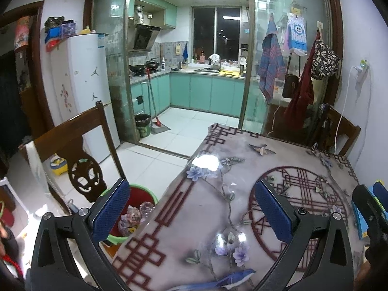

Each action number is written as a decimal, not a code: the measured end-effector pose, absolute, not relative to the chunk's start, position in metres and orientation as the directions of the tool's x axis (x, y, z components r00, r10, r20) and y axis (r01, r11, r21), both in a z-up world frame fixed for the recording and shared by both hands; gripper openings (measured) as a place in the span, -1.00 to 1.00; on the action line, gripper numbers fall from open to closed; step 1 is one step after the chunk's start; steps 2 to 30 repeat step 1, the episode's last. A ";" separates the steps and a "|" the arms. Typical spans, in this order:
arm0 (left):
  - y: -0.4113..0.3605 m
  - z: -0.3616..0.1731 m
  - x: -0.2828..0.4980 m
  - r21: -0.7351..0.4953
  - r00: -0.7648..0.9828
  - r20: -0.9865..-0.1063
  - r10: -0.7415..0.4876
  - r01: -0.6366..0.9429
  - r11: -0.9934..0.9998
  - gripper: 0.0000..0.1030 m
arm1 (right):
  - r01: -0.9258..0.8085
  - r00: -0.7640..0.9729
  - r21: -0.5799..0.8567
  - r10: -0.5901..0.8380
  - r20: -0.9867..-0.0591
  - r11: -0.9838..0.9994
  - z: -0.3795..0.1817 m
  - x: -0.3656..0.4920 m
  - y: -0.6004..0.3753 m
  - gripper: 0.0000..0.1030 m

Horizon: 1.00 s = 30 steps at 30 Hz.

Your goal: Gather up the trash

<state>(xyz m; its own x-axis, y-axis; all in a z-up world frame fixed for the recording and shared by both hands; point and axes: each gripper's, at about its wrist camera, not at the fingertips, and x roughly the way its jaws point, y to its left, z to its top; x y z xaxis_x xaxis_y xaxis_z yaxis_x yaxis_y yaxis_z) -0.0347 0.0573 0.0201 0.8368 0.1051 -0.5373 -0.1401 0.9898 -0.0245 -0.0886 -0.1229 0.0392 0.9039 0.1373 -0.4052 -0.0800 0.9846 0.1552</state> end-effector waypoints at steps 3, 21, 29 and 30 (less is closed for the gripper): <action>0.056 0.018 -0.033 -0.020 0.836 -0.539 0.103 -0.135 0.991 1.00 | -0.075 0.902 0.156 0.134 -0.411 0.985 0.037 -0.087 -0.123 0.95; 0.056 0.018 -0.033 -0.020 0.836 -0.539 0.103 -0.135 0.991 1.00 | -0.075 0.902 0.156 0.134 -0.411 0.985 0.037 -0.087 -0.123 0.95; 0.056 0.018 -0.033 -0.020 0.836 -0.539 0.103 -0.135 0.991 1.00 | -0.075 0.902 0.156 0.134 -0.411 0.985 0.037 -0.087 -0.123 0.95; 0.056 0.018 -0.033 -0.020 0.836 -0.539 0.103 -0.135 0.991 1.00 | -0.075 0.902 0.156 0.134 -0.411 0.985 0.037 -0.087 -0.123 0.95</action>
